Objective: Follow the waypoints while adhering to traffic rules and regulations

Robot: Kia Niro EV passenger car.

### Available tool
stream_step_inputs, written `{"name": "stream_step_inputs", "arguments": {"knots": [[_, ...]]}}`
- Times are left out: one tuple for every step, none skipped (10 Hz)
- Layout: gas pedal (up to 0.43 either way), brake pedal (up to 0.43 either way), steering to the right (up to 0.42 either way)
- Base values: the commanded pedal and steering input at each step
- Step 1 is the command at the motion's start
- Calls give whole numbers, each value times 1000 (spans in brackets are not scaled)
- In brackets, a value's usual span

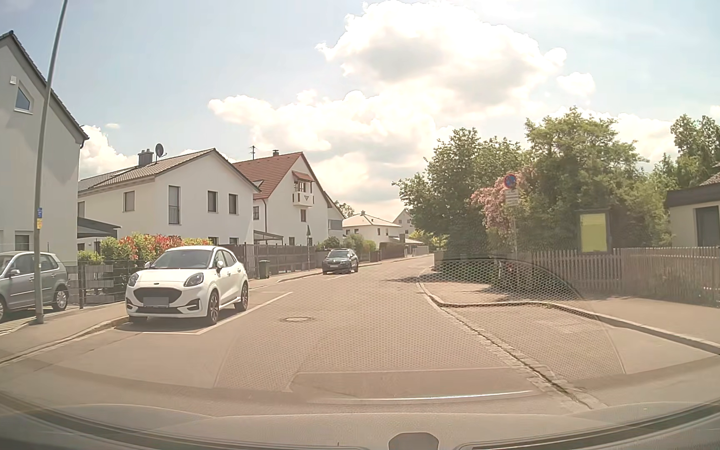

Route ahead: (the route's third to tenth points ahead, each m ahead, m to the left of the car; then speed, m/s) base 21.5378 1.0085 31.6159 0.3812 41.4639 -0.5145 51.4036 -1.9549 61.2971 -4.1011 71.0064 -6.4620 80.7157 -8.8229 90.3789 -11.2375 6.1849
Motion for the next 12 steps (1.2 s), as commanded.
{"name": "stream_step_inputs", "arguments": {"knots": [[110, 0, -25], [110, 0, -23], [110, 0, -19], [110, 0, -15], [98, 0, -9], [87, 0, -6], [87, 0, -6], [87, 0, -5], [87, 0, -5], [87, 0, -4], [87, 0, -3], [87, 0, -1]]}}
